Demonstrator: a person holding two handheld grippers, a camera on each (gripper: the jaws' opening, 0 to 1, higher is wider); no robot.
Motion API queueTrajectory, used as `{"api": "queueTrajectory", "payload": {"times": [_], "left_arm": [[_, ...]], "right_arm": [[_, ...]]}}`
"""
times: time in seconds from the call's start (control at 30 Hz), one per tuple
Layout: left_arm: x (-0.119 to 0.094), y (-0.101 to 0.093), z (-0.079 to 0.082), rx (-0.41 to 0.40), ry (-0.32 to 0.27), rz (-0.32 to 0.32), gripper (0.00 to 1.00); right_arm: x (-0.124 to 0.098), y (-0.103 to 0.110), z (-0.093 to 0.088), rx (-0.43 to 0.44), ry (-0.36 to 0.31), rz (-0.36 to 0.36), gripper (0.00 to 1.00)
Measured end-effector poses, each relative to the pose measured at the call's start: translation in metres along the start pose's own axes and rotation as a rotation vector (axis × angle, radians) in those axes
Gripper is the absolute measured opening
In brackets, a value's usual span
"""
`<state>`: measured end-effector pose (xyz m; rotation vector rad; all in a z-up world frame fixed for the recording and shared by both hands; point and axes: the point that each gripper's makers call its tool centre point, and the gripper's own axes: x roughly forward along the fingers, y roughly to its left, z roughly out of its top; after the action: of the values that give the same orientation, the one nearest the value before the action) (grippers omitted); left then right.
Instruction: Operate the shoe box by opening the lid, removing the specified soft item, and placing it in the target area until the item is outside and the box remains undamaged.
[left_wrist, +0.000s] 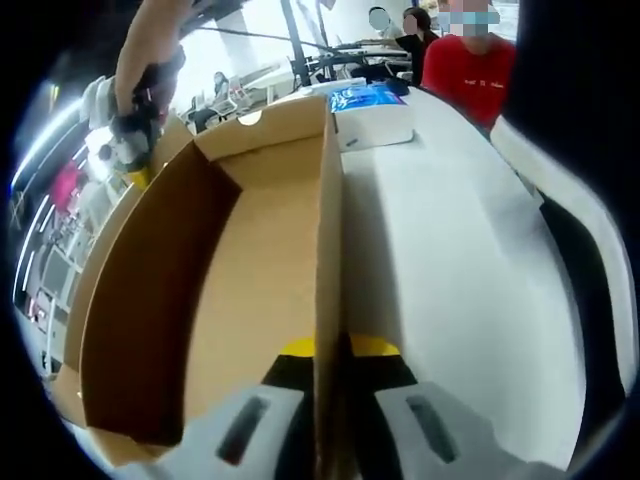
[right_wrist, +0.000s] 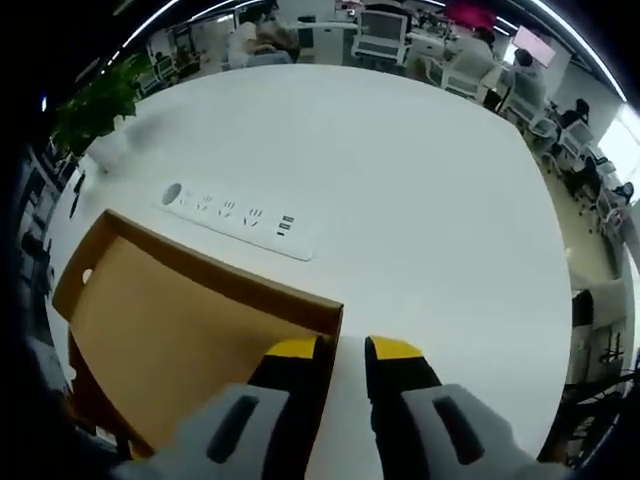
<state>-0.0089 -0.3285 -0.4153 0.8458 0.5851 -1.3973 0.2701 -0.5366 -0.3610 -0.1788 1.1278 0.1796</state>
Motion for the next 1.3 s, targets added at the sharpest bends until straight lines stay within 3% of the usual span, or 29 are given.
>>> {"api": "queueTrajectory", "payload": {"times": [0.27,0.33,0.47,0.63,0.87,1.07,1.3], "left_arm": [[-0.004,0.0,0.003,-0.003,0.0,-0.002,0.03],[-0.003,0.0,0.002,-0.003,0.0,-0.003,0.03],[-0.003,0.0,0.002,-0.005,0.0,-0.003,0.03],[-0.004,0.0,0.003,-0.008,-0.002,-0.01,0.03],[-0.003,0.001,0.002,-0.014,-0.002,-0.011,0.03],[-0.006,0.002,0.005,-0.02,-0.003,-0.01,0.03],[-0.004,0.002,0.003,-0.021,-0.006,-0.013,0.03]], "right_arm": [[0.005,0.009,0.005,0.003,0.028,0.042,0.04],[0.005,0.01,0.004,-0.029,0.035,0.029,0.04],[0.0,0.01,0.004,0.034,0.033,0.049,0.03],[-0.01,0.013,0.006,0.004,0.033,0.04,0.03],[-0.021,0.011,0.017,-0.027,-0.011,0.03,0.03],[-0.046,0.015,0.024,-0.103,-0.071,0.016,0.04],[-0.054,0.013,0.03,-0.115,-0.106,0.013,0.04]]}}
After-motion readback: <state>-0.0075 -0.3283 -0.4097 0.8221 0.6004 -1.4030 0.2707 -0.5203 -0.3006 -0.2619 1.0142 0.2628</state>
